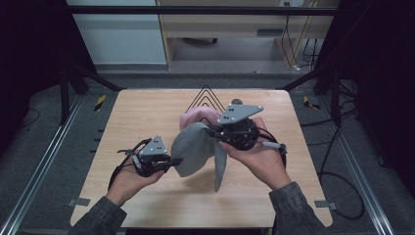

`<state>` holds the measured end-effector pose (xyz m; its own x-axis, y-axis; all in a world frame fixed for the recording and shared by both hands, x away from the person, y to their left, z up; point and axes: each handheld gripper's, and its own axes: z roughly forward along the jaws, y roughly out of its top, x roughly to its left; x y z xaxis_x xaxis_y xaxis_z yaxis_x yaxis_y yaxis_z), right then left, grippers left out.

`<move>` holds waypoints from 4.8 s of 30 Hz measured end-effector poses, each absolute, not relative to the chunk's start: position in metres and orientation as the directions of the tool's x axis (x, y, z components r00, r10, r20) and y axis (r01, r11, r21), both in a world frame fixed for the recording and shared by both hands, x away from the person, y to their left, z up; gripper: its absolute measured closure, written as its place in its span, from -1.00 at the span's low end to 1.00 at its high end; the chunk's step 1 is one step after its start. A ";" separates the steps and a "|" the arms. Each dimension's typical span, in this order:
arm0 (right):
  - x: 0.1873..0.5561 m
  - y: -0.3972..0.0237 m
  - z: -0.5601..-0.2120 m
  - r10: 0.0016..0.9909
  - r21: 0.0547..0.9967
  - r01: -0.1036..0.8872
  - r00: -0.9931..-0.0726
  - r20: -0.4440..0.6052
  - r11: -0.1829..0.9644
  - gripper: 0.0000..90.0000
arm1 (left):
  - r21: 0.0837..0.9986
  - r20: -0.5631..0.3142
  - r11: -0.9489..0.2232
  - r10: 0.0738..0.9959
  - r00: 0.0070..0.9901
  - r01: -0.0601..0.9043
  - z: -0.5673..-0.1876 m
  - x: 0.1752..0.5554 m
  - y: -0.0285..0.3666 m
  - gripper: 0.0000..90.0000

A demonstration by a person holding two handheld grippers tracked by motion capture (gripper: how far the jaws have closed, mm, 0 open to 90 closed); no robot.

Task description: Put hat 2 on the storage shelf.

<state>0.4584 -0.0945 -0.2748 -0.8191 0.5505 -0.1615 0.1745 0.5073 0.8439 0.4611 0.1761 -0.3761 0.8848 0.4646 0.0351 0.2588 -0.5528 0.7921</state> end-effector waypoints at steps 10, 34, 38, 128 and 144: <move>0.455 -0.127 -0.247 0.622 0.879 0.170 -0.765 -0.168 0.445 0.90 | 0.779 0.137 -0.603 0.431 0.892 0.172 -0.302 0.469 0.165 0.91; 0.488 -0.157 -0.166 0.722 0.940 0.126 -0.674 -0.153 0.317 0.90 | 0.814 0.248 -0.575 0.469 0.848 0.079 -0.206 0.498 0.138 0.92; 0.498 -0.159 -0.158 0.726 0.944 0.110 -0.669 -0.161 0.310 0.90 | 0.830 0.259 -0.554 0.494 0.830 0.071 -0.195 0.508 0.139 0.93; 0.638 -0.109 -0.269 0.695 0.864 0.285 -0.712 -0.100 0.416 0.89 | 0.792 0.183 -0.546 0.639 0.747 0.273 -0.310 0.621 0.167 0.93; 0.638 -0.105 -0.289 0.693 0.836 0.321 -0.715 -0.095 0.446 0.89 | 0.782 0.171 -0.549 0.646 0.744 0.296 -0.333 0.621 0.168 0.93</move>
